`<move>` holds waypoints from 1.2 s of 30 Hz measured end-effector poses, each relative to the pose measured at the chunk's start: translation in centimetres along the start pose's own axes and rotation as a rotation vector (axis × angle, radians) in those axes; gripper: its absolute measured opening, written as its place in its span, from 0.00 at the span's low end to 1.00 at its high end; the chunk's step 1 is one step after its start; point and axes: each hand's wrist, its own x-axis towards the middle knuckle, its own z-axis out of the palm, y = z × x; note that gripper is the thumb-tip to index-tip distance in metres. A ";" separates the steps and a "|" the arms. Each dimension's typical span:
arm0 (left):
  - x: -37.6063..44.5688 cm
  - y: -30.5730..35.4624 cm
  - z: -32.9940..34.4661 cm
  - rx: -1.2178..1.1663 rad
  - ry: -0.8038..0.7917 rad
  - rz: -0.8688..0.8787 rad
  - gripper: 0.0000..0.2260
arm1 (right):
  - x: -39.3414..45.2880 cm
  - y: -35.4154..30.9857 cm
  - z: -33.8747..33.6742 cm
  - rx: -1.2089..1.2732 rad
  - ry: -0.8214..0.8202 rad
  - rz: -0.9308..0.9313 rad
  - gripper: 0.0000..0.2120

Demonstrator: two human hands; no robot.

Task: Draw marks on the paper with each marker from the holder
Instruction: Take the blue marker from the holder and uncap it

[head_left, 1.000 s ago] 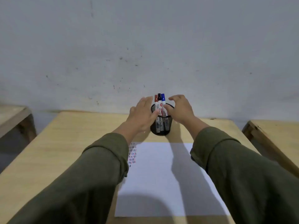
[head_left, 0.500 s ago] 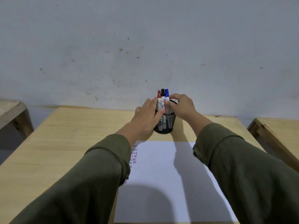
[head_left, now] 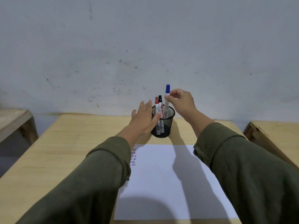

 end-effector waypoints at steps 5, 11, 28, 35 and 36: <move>-0.9 2.6 -3.9 -0.156 0.299 0.076 0.24 | -0.9 -3.7 -2.3 0.075 -0.006 -0.108 0.07; -3.8 6.3 -8.2 -0.390 0.454 0.179 0.18 | -5.5 -5.5 -3.3 0.061 -0.121 -0.185 0.05; -11.6 5.0 -8.3 -0.656 0.573 -0.164 0.12 | -13.1 -7.3 -6.6 0.444 -0.229 0.007 0.06; -12.4 6.7 -7.7 -0.674 0.479 -0.081 0.15 | -14.5 -7.6 -5.4 0.635 -0.281 0.037 0.04; -12.6 6.9 -7.6 -0.678 0.461 -0.058 0.15 | -14.7 -7.6 -5.1 0.644 -0.294 0.037 0.04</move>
